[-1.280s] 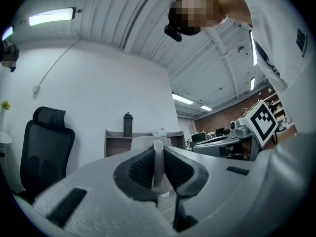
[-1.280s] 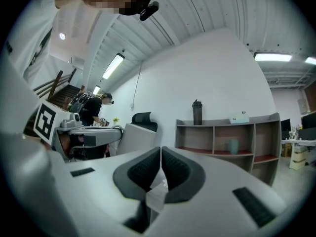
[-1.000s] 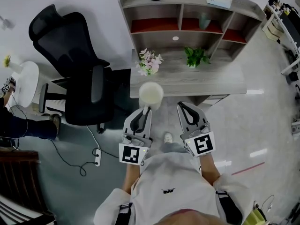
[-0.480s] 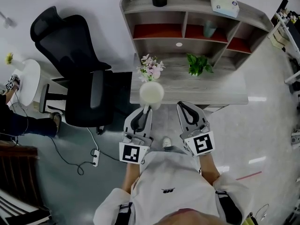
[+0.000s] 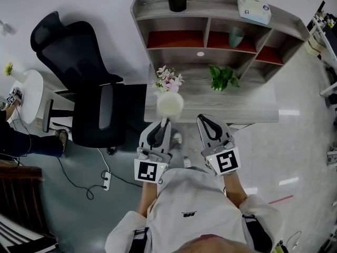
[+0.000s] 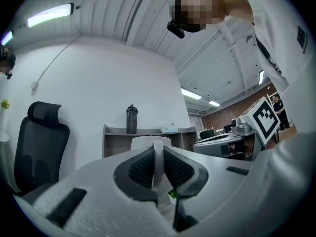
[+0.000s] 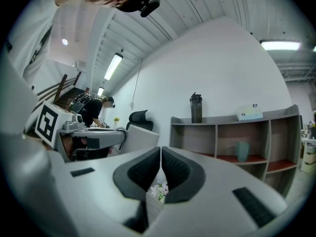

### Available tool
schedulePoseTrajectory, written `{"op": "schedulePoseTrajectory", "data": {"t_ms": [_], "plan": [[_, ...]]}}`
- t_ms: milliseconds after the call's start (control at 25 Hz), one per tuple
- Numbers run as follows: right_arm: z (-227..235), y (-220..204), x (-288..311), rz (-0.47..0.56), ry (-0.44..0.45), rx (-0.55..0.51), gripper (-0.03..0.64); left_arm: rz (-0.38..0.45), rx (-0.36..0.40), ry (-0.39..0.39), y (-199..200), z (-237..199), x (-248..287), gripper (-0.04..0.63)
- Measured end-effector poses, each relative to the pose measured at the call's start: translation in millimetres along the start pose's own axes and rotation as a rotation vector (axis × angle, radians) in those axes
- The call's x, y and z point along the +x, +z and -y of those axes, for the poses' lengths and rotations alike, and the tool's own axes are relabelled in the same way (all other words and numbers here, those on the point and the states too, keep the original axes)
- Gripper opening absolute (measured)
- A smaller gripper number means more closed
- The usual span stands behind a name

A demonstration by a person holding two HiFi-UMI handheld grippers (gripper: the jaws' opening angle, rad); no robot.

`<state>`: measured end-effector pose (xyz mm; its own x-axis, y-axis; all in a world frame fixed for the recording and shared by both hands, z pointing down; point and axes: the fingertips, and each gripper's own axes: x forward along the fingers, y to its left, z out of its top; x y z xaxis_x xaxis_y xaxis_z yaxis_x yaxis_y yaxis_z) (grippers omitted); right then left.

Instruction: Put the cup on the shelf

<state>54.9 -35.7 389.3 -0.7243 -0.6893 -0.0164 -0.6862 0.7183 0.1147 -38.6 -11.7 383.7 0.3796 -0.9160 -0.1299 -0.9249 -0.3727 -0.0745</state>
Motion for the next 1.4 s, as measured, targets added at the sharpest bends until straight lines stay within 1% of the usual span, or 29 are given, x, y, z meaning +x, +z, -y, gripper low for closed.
{"op": "schedulePoseTrajectory", "data": {"t_ms": [560, 1120, 1400], "plan": [[32.9, -6.1, 58.8, -0.013, -0.011, 0.001, 0.031, 0.013, 0.002, -0.028, -8.9, -39.5, 58.7, 0.052], [66.1, -17.8, 116.0, -0.045, -0.047, 0.012, 0.031, -0.015, -0.023, -0.067, -29.4, -81.5, 113.6, 0.052], [80.4, -23.4, 135.4, -0.064, -0.067, 0.02, 0.031, -0.021, -0.031, -0.082, -36.3, -96.2, 136.3, 0.052]]}}
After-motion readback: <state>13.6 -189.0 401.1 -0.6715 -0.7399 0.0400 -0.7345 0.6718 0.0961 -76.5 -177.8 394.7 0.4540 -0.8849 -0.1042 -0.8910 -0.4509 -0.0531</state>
